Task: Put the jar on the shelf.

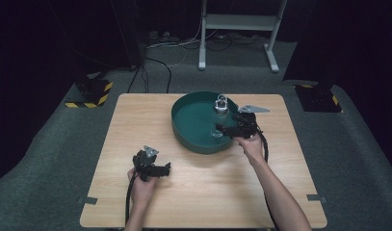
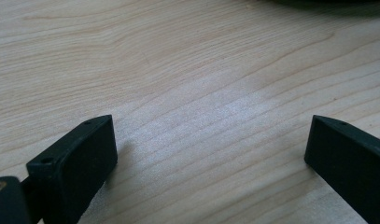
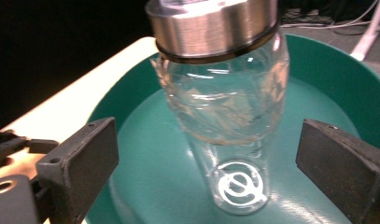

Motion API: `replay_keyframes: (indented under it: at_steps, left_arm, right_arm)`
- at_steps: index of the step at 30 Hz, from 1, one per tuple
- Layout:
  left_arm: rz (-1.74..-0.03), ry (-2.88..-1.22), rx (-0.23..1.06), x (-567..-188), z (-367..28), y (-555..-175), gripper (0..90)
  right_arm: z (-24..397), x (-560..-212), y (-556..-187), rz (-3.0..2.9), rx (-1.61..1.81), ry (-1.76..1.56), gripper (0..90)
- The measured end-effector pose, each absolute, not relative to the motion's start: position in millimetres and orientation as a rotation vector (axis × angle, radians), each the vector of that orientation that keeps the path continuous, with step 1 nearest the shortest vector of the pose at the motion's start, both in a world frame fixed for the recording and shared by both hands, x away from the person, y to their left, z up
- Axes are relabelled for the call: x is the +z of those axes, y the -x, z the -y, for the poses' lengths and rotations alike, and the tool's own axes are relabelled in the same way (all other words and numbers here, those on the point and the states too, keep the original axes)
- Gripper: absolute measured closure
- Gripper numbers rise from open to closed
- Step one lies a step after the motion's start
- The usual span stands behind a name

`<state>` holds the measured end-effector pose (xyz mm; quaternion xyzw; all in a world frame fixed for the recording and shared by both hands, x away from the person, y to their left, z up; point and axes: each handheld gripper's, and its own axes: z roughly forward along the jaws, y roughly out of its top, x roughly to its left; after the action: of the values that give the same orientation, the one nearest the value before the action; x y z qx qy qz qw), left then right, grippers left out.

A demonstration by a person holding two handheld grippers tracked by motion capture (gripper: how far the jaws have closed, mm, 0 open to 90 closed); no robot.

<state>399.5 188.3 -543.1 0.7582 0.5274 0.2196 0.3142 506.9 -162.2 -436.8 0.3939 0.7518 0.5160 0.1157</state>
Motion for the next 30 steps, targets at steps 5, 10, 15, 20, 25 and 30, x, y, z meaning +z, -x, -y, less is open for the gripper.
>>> replay_keyframes:
  at_steps: [5, 10, 15, 20, 25, 30]
  left_arm:
    - [-1.392, -1.995, 0.579, -543, -188, -400, 2.6]
    - [-1.389, -2.001, 0.579, -543, -188, -400, 2.6]
    - [-1.389, -2.001, 0.579, -543, -188, -400, 2.6]
    - [-1.389, -2.001, 0.579, -543, -188, -400, 2.6]
    - [-1.389, -2.001, 0.579, -543, -188, -400, 2.6]
    - [-1.389, -2.001, 0.579, -543, -188, -400, 2.6]
  right_arm:
    - [164, -434, -503, -2.236, 1.485, -1.158, 5.3]
    - [171, -432, -499, -2.227, 1.505, -1.153, 6.2]
    - [178, -431, -495, -2.219, 1.503, -1.134, 7.0]
    - [185, -431, -490, -2.210, 1.510, -1.132, 7.3]
    - [192, -428, -484, -2.179, 1.517, -1.118, 7.5]
    - [198, -428, -478, -2.168, 1.518, -1.114, 7.7]
